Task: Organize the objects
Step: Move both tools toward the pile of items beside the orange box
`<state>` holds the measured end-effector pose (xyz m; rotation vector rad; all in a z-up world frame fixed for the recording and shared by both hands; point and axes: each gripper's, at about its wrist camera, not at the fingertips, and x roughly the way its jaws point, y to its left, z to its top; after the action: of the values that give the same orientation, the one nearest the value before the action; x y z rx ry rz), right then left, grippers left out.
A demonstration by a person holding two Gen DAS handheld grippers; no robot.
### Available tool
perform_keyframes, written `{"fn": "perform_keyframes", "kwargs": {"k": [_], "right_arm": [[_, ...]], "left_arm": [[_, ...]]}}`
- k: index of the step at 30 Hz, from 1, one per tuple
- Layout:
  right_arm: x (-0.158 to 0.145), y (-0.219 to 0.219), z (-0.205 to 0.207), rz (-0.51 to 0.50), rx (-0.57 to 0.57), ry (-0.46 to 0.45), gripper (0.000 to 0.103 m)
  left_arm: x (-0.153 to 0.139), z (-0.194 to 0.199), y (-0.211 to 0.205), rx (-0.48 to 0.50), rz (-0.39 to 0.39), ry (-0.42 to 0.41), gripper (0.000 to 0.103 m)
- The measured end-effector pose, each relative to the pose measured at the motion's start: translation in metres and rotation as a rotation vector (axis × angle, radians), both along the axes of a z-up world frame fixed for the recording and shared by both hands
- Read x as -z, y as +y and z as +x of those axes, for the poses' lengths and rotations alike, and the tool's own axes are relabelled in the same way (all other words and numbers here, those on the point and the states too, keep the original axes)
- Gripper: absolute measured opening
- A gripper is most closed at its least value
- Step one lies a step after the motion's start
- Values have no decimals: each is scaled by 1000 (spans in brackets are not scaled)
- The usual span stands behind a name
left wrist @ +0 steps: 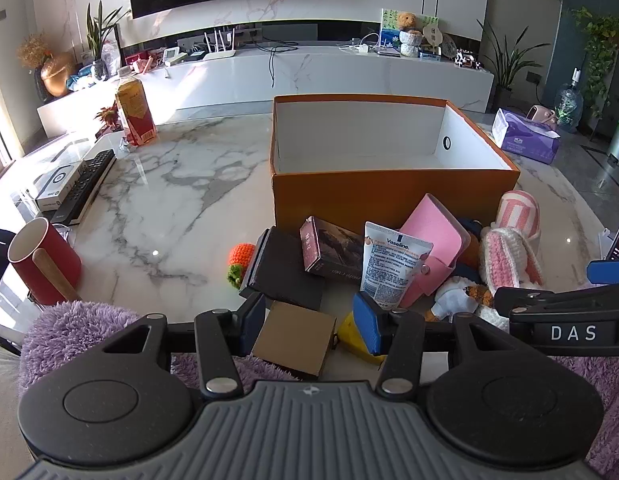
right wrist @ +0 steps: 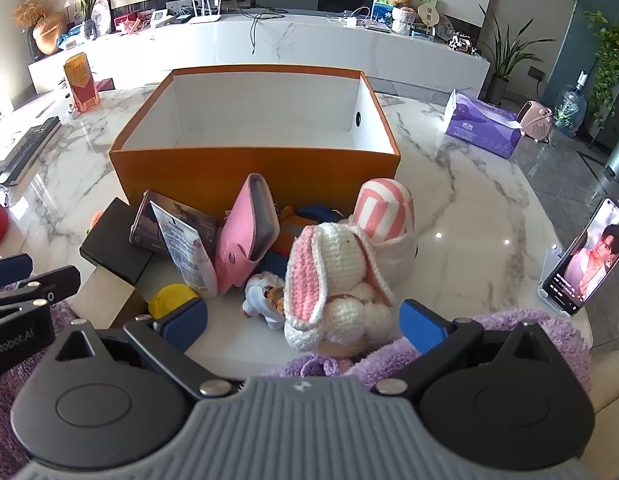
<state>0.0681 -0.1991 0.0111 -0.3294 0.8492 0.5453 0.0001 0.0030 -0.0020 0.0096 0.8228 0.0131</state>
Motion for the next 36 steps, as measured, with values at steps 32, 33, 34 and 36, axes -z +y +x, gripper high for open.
{"fn": "perform_keyframes", "kwargs": {"k": [32,33,34,36], "right_arm": [[2,0,-2,-10,-15,8,102],[2,1,-2,-10,-17,10,102],[2,1,-2,-9,-18,11,102],[3,2,-3,-10,-21,10,102]], "left_arm": [[2,1,1,-7,-4,20,58],[2,1,1,-7,-4,20,58],[2,1,1,-8,-5,21,58],[3,1,1,-8,-6,24,58]]}}
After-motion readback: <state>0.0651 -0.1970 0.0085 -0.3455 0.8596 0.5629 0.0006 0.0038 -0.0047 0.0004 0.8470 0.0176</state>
